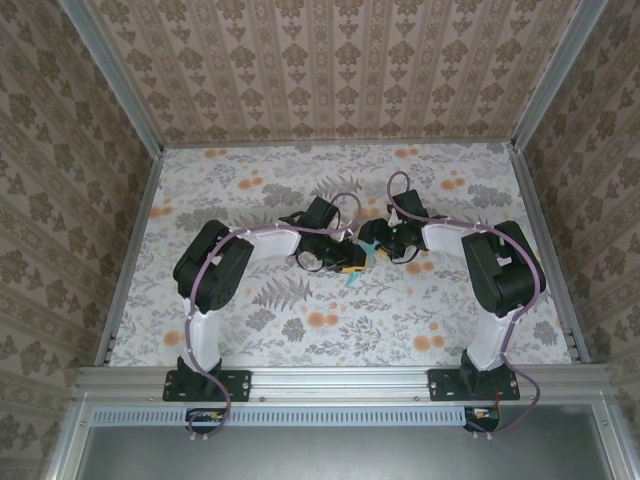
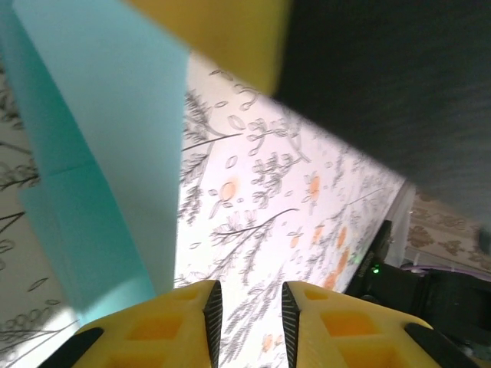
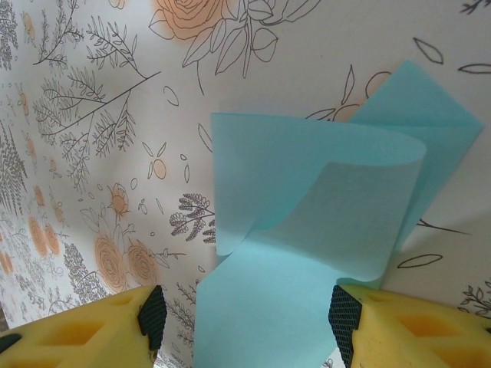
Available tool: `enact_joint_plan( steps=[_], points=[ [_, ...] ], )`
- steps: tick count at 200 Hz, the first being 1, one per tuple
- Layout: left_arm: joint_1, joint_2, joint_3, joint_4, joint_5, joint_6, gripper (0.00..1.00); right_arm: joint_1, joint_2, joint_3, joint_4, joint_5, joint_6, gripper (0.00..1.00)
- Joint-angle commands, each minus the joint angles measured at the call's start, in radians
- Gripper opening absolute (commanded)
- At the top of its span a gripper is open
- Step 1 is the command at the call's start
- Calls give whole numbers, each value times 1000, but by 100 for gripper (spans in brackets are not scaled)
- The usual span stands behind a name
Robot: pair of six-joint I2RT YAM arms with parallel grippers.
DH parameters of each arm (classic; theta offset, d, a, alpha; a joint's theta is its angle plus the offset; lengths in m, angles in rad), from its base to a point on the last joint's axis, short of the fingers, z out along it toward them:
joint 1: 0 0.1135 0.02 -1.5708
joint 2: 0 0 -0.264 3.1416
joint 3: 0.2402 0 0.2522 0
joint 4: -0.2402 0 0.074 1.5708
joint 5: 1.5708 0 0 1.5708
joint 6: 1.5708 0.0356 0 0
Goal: Fold a paper plane with a square sheet of paper (fold left side to right side)
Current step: Fold the wing for the fifth time at the center of the table.
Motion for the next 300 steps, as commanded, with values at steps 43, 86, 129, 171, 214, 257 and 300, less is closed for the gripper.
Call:
enact_joint_plan(
  steps=[43, 86, 129, 171, 214, 257, 300],
  points=[
    [-8, 33, 32, -91, -59, 69, 31, 1, 69, -16, -74, 30, -3, 63],
    [-9, 32, 22, -107, -84, 78, 31, 1, 69, -17, -72, 30, -3, 63],
    [-9, 36, 16, -111, -89, 79, 31, 2, 67, -18, -73, 30, -4, 63],
    [-8, 46, -4, -108, -91, 76, 30, 2, 63, -16, -71, 28, -5, 63],
    [-13, 51, -21, -119, -104, 76, 30, 2, 62, -11, -75, 28, -4, 63],
    [-20, 49, -39, -161, -133, 89, 26, -1, 39, -6, -55, 16, -9, 63],
    [-35, 51, -61, -193, -180, 93, 23, -22, -85, 2, 22, -19, -15, 63]
  ],
)
